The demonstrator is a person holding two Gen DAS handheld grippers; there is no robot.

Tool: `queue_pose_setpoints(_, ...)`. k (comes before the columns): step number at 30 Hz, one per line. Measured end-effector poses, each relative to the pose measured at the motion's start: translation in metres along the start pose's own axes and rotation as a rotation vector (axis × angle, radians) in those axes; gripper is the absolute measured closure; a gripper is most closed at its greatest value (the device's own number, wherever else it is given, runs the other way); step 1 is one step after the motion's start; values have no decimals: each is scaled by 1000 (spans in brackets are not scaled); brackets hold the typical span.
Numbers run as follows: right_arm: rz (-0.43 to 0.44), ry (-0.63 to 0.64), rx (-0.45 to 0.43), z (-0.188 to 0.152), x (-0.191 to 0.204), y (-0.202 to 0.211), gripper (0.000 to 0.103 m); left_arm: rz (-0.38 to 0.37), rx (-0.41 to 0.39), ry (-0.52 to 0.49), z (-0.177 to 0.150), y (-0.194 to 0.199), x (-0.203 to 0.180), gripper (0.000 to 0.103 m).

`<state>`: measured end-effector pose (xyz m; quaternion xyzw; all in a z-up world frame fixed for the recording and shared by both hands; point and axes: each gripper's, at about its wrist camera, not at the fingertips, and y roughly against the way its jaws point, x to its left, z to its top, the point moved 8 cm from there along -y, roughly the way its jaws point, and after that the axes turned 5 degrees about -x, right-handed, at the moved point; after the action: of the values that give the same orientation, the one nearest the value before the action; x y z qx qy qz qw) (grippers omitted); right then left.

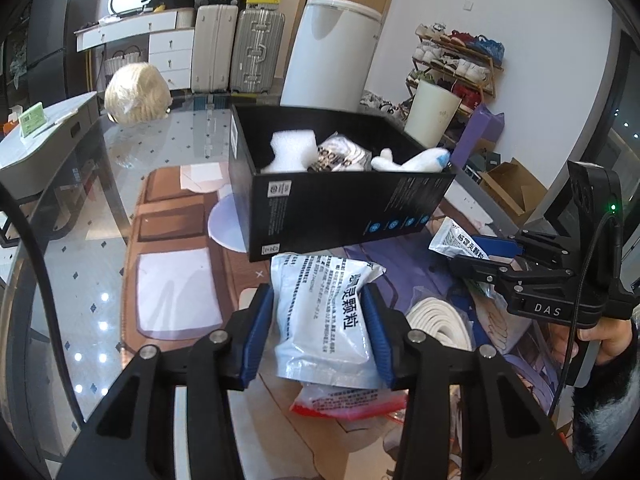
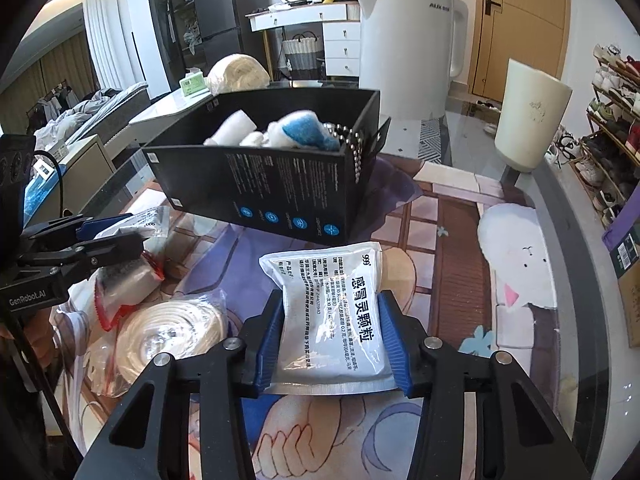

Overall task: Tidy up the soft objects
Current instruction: 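Lift the sachet with the right gripper while the left gripper grasps another white sachet, then carry both white sachets over the black box with both grippers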

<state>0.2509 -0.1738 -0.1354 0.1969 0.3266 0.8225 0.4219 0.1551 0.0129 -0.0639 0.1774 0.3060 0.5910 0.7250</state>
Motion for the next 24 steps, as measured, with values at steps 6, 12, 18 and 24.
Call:
queue_pose_setpoints(6,17,4,-48,3,6,19,56,1,-52,-10,7,18,-6,59)
queue_pose_setpoints(12,18,24,-91,11,13,37,57,-1,-92,-6,16,30,-9,59)
queue_pose_setpoints(18,18,37,-137,25,17,54,57,8,-131,3,26,38,-8,59)
queue_pose_setpoints(24,25,46,-175,40,25,65,57,22,-165,4,38,44,-6,59)
